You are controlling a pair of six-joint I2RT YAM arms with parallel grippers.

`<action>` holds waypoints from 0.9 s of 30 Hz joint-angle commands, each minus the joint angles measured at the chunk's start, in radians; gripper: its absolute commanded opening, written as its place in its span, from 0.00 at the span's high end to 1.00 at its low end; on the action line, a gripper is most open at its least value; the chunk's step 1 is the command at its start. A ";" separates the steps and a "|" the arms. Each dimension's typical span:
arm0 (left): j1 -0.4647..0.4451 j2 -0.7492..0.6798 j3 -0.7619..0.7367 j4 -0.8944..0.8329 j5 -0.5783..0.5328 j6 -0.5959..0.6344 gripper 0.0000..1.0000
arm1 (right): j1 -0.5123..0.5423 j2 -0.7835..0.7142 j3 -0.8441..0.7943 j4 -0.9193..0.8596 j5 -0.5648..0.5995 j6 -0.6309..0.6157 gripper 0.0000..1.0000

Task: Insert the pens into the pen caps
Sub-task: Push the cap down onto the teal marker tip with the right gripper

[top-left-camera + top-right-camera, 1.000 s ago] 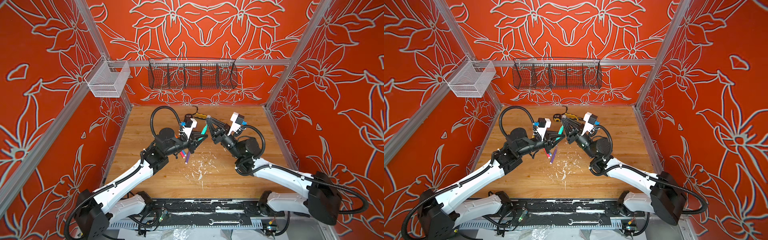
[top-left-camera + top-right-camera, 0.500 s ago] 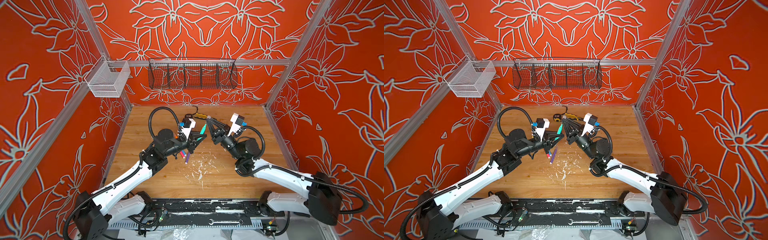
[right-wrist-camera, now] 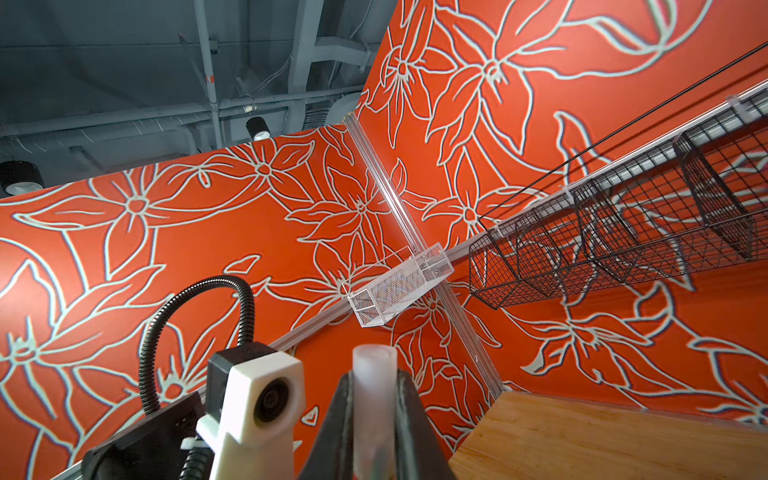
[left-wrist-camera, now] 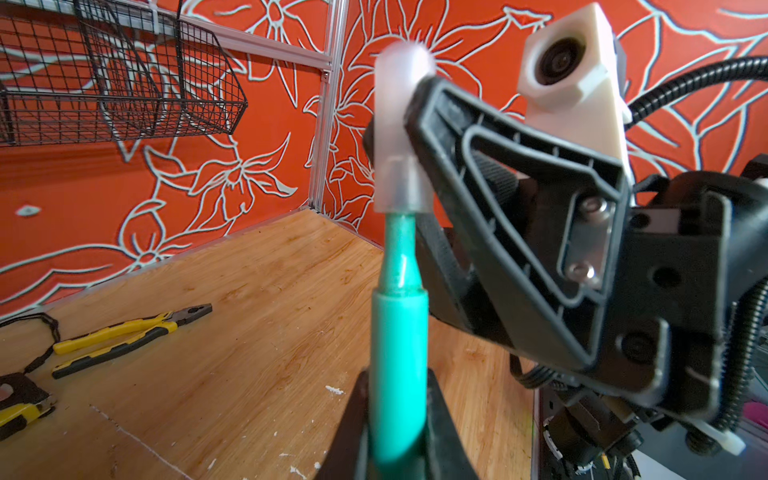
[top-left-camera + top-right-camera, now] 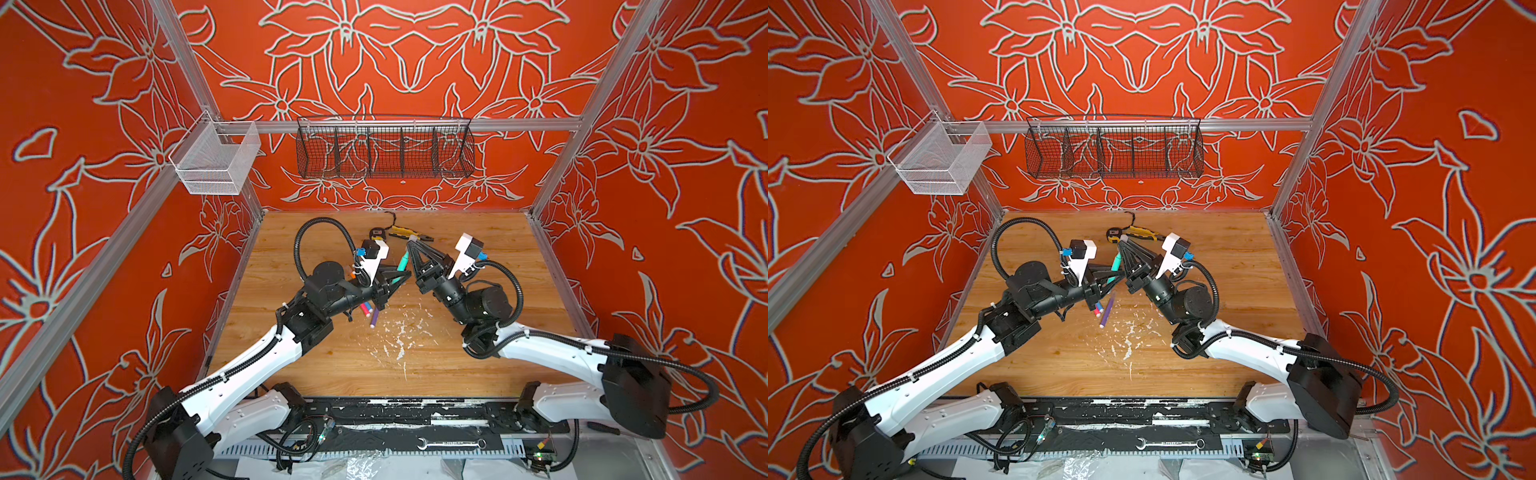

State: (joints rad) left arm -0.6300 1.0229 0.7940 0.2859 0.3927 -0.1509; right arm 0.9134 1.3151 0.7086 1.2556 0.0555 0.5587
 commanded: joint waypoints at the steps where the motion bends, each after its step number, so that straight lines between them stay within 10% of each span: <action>1: -0.002 -0.027 0.001 0.079 -0.026 0.002 1.00 | 0.037 0.021 -0.019 -0.013 -0.020 0.006 1.00; 27: -0.002 -0.095 -0.086 0.180 -0.133 0.008 1.00 | 0.216 0.010 -0.032 -0.095 0.131 -0.098 1.00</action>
State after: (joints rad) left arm -0.6464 0.9222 0.6743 0.3393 0.3420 -0.1303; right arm 1.0630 1.3006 0.6720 1.2640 0.2539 0.4828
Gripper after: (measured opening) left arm 0.149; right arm 0.165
